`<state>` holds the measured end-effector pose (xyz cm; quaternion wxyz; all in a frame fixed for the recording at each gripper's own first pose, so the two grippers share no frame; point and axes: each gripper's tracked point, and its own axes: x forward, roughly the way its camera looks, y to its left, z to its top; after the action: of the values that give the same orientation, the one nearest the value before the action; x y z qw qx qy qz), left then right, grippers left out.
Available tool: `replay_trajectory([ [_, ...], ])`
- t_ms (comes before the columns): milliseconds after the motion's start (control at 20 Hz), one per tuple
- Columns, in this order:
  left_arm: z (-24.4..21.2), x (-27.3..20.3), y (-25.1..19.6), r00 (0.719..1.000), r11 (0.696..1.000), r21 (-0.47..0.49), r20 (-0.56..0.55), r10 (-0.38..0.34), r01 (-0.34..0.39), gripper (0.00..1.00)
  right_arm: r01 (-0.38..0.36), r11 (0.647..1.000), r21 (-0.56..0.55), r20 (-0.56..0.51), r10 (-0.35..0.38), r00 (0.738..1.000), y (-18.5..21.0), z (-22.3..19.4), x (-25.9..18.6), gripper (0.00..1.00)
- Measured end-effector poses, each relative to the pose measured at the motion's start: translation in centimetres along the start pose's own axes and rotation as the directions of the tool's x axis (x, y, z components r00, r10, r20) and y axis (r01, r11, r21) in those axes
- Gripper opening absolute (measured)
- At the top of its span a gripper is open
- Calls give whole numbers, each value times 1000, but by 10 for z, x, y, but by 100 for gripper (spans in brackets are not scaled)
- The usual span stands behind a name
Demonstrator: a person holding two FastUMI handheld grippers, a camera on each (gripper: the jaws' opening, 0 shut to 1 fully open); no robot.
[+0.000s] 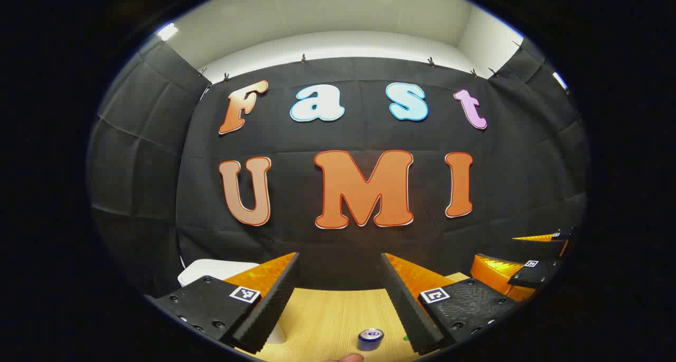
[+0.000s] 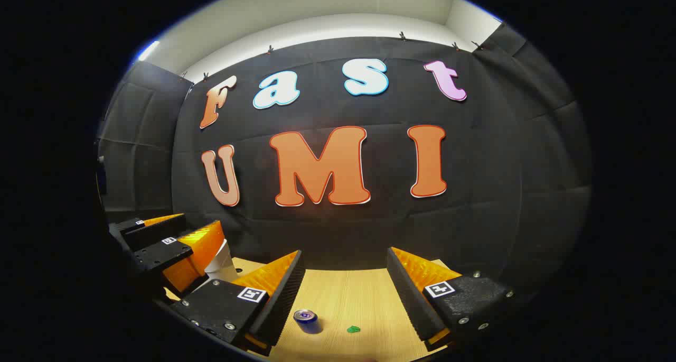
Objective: Press the lid of the desktop garbage bin to open it, pick up the crumpled paper on the desktop and throw it into the bin, then pick up the pop can on the desktop and drop it into the bin, and finally close the garbage bin lid.
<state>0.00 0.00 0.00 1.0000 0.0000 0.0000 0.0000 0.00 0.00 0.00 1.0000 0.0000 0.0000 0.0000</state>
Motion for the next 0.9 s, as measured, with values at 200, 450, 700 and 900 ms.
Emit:
replay_trajectory([
  [200,-6,3,0,1000,1000,-3,-13,-7,7,96,25,1000,9,-3,-25,1000,-5,-2,8,93],
  [450,-8,7,1,1000,1000,12,-26,-8,8,96,26,1000,17,-13,-26,1000,-5,-6,13,93],
  [700,-5,10,6,1000,1000,24,-10,9,-8,93,8,1000,11,0,-8,1000,1,-3,18,93],
  [900,-5,13,5,1000,1000,24,-7,11,-11,93,-1,1000,-2,3,1,1000,3,-3,20,93],
])
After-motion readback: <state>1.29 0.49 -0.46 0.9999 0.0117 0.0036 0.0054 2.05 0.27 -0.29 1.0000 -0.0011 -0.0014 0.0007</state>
